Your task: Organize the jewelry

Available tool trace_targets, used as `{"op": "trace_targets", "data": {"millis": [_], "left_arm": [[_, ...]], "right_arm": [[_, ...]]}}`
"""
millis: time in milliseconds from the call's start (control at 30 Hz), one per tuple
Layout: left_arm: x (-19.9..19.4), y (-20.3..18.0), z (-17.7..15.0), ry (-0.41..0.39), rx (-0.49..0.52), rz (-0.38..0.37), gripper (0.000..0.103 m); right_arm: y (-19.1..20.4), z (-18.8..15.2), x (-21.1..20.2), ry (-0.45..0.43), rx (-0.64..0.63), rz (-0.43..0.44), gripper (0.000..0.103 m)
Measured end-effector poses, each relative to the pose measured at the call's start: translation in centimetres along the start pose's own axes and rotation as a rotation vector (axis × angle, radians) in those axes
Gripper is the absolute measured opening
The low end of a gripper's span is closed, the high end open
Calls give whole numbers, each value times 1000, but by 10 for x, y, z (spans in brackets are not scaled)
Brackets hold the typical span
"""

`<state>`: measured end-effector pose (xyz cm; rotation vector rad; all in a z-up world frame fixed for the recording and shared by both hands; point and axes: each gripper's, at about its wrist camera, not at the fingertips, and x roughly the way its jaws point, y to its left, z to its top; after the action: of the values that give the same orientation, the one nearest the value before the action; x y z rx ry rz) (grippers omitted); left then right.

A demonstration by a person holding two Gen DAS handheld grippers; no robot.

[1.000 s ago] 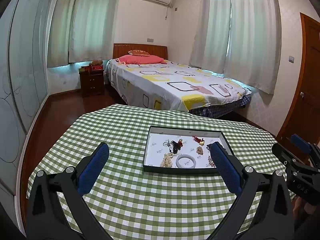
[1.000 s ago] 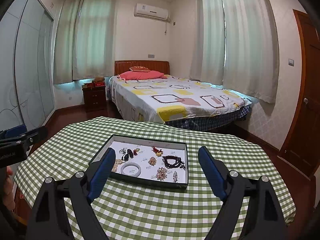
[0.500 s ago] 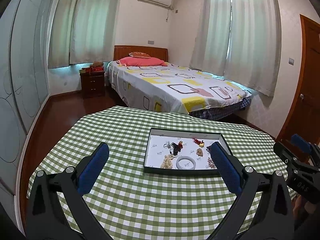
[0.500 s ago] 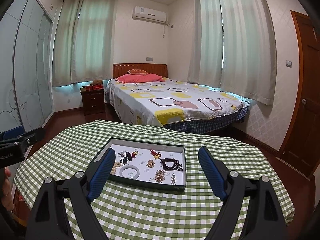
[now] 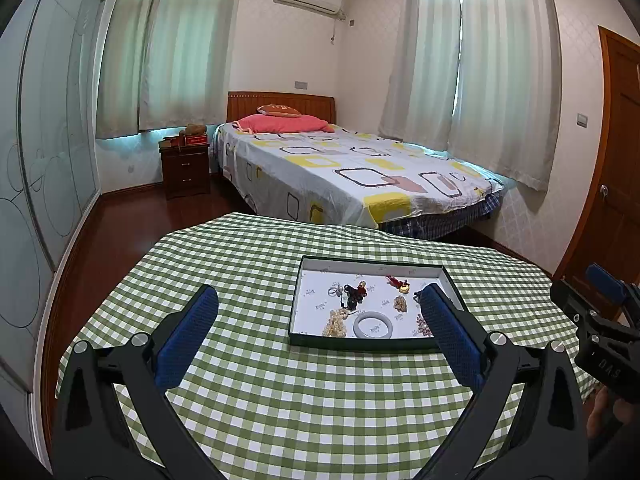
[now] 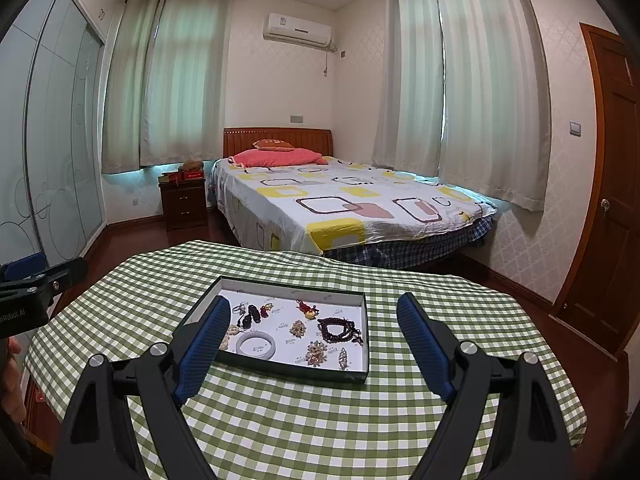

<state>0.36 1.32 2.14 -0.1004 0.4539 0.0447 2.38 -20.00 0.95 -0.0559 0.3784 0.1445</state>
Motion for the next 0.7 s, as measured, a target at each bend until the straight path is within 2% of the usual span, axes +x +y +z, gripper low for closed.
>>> {"op": "trace_targets", "data": {"millis": [700], "left_arm": [[1, -1, -2, -3, 8, -10, 99]], "right_arm": [[-1, -2, 1, 7, 3, 1, 83]]}}
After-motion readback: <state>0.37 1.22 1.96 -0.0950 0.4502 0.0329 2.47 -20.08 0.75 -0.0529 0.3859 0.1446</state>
